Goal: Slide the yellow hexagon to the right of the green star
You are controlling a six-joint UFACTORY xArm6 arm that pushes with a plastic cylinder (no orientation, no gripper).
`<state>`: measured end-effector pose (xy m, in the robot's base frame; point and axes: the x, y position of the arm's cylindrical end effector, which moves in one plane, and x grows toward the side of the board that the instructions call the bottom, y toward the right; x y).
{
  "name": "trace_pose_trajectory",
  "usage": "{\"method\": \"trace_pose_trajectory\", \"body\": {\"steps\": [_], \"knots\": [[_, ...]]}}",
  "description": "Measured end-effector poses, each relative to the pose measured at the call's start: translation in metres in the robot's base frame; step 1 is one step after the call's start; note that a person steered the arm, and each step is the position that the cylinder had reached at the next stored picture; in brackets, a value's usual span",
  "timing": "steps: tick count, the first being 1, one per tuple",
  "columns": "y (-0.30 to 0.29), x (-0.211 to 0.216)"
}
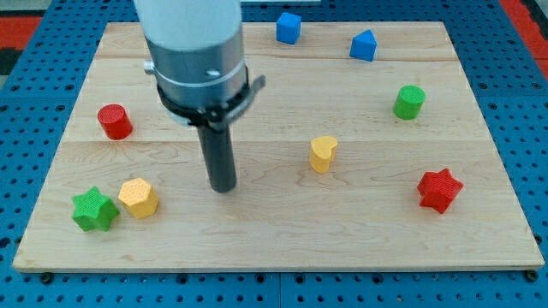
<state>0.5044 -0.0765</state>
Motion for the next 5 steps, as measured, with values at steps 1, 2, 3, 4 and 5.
{"method": "trace_pose_trajectory", "body": {"steps": [1,2,3,4,5], "knots": [[-0.045,-0.019],[-0.083,-0.018],[-0.084,-0.005],[-0.084,0.009],[-0.085,0.012]]}}
